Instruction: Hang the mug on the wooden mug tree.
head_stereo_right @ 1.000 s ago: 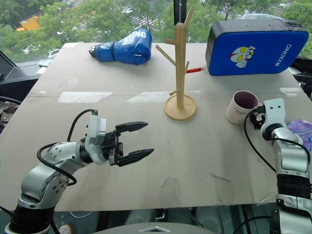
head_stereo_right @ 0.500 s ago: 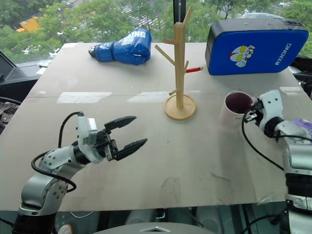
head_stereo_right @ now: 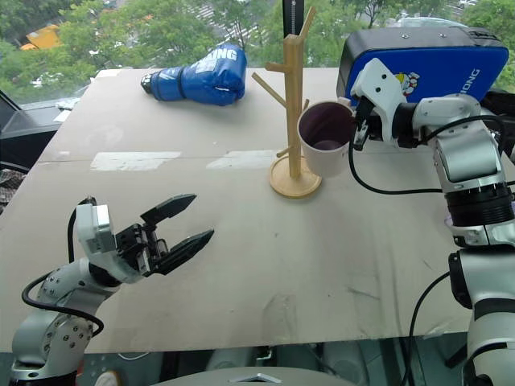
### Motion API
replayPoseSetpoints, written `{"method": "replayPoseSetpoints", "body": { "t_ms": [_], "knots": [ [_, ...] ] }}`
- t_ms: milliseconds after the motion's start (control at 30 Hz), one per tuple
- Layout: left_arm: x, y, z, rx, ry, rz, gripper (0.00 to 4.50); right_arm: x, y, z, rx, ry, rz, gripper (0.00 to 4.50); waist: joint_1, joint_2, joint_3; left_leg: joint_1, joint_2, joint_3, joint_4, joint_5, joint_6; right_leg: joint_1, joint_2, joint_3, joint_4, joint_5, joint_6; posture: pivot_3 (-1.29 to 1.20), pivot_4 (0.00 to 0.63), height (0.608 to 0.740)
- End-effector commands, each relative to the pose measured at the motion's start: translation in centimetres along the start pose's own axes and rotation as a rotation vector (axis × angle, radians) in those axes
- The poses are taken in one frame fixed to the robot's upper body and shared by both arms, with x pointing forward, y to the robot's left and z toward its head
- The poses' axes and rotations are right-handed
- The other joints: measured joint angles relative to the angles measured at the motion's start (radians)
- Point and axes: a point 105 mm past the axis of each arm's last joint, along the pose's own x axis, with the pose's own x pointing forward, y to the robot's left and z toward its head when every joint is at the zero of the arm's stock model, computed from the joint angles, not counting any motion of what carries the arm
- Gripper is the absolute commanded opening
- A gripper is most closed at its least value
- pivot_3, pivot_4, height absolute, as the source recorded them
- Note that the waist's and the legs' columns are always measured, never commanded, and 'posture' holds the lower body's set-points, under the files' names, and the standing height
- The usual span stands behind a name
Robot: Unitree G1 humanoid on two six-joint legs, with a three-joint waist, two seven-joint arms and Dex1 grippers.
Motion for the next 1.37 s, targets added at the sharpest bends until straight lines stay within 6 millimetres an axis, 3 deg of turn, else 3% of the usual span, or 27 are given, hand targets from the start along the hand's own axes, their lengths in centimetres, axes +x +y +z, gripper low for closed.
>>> {"method": "replayPoseSetpoints", "body": {
  "t_ms": [33, 167, 367, 500, 600, 700, 800, 967, 1000, 1100, 1133, 1233, 1367],
  "knots": [
    [-0.4, -0.8, 1.6, 0.027, -0.038, -0.012, 4.5, 0.4, -1.0, 2.1, -0.075, -0.015, -0.01, 0.03, -0.004, 0.0, 0.0, 0.0, 0.0, 0.0, 0.0, 0.0, 0.0, 0.0, 0.0, 0.0, 0.0, 0.0, 0.0, 0.0, 0.15, 0.731],
    [-0.6, -1.2, 2.4, 0.028, -0.076, 0.005, 4.5, 1.7, -0.8, 2.2, -0.085, 0.017, 0.04, 0.03, -0.005, 0.0, 0.0, 0.001, 0.0, 0.0, 0.0, 0.0, 0.0, 0.0, 0.0, 0.0, 0.001, 0.0, 0.0, 0.0, 0.15, 0.731],
    [-0.8, -1.5, 3.7, 0.02, -0.156, 0.01, 4.5, 4.6, 0.2, 0.6, -0.051, 0.095, 0.129, 0.03, -0.006, 0.0, 0.0, 0.001, 0.0, 0.0, 0.0, 0.0, 0.0, 0.0, 0.0, 0.0, 0.001, 0.001, -0.001, 0.0, 0.15, 0.731],
    [-0.8, -1.6, 3.7, 0.017, -0.155, 0.007, 4.5, 4.3, -0.6, -0.1, -0.055, 0.094, 0.086, 1.71, -0.003, 0.0, 0.0, 0.0, 0.0, 0.0, 0.0, 0.0, 0.0, 0.0, 0.0, -0.001, 0.0, 0.001, -0.001, 0.0, 0.15, 0.731],
    [-0.5, -1.5, 3.3, 0.006, -0.146, 0.005, 4.5, 1.8, -1.8, 0.2, -0.002, 0.027, 0.005, 3.08, 0.0, 0.0, 0.0, 0.0, 0.0, 0.001, 0.0, 0.0, 0.0, 0.0, 0.0, -0.001, 0.0, 0.001, -0.001, 0.0, 0.15, 0.731],
    [0.6, -0.9, 1.7, -0.016, -0.077, 0.03, 4.5, -2.8, -1.8, -1.1, 0.056, -0.003, -0.05, 3.08, 0.017, 0.0, 0.0, 0.0, -0.001, -0.001, 0.0, 0.0, 0.0, 0.001, -0.001, -0.001, 0.0, 0.001, -0.001, 0.0, 0.15, 0.731],
    [1.4, -0.6, 0.5, -0.021, -0.019, 0.043, 4.5, -5.6, -0.9, -1.8, 0.091, -0.014, -0.095, 3.08, 0.021, 0.001, 0.001, 0.0, -0.002, -0.001, 0.0, 0.0, 0.0, 0.002, -0.002, -0.002, -0.001, 0.001, -0.001, 0.0, 0.15, 0.731],
    [2.6, 0.4, -2.3, -0.029, 0.127, 0.038, 4.5, -11.2, 3.5, -5.6, 0.268, 0.009, -0.185, 3.08, 0.024, 0.001, 0.001, 0.002, 0.0, -0.002, -0.001, 0.0, 0.0, 0.003, 0.0, -0.002, 0.0, 0.001, -0.001, 0.0, 0.15, 0.731],
    [2.7, 0.7, -2.8, -0.028, 0.164, 0.039, 4.5, -12.2, 4.4, -6.3, 0.313, 0.012, -0.224, 3.35, 0.028, 0.001, 0.001, 0.002, 0.0, -0.004, 0.0, 0.0, 0.0, 0.004, 0.0, -0.002, 0.0, 0.001, -0.001, 0.0, 0.15, 0.731],
    [2.5, 1.5, -3.7, -0.009, 0.235, 0.039, 4.5, -13.7, 8.0, -7.8, 0.329, 0.079, -0.254, 4.37, 0.026, 0.002, 0.001, 0.002, 0.0, -0.005, 0.0, 0.0, 0.0, 0.005, 0.001, -0.002, 0.0, 0.0, -0.001, 0.0, 0.15, 0.731],
    [2.4, 1.5, -3.7, -0.021, 0.243, 0.031, 4.5, -13.9, 9.1, -8.1, 0.335, 0.084, -0.266, 4.49, 0.022, 0.002, 0.001, 0.002, 0.0, -0.005, 0.0, 0.0, 0.0, 0.005, 0.001, -0.002, 0.0, 0.0, -0.001, 0.0, 0.15, 0.731],
    [1.9, 1.8, -4.0, -0.034, 0.288, 0.021, 4.5, -14.2, 12.0, -8.8, 0.342, 0.107, -0.302, 4.49, 0.021, 0.001, 0.0, 0.003, 0.001, -0.005, -0.001, 0.0, 0.0, 0.005, 0.001, -0.001, 0.0, 0.0, 0.0, 0.0, 0.15, 0.731],
    [1.6, 2.2, -3.9, -0.007, 0.317, 0.005, 4.5, -14.0, 13.4, -9.7, 0.371, 0.119, -0.329, 4.49, 0.017, 0.002, 0.001, 0.003, 0.001, -0.004, 0.0, -0.001, -0.001, 0.005, 0.001, 0.0, -0.001, 0.0, 0.0, 0.0, 0.15, 0.731]
  ]
}}
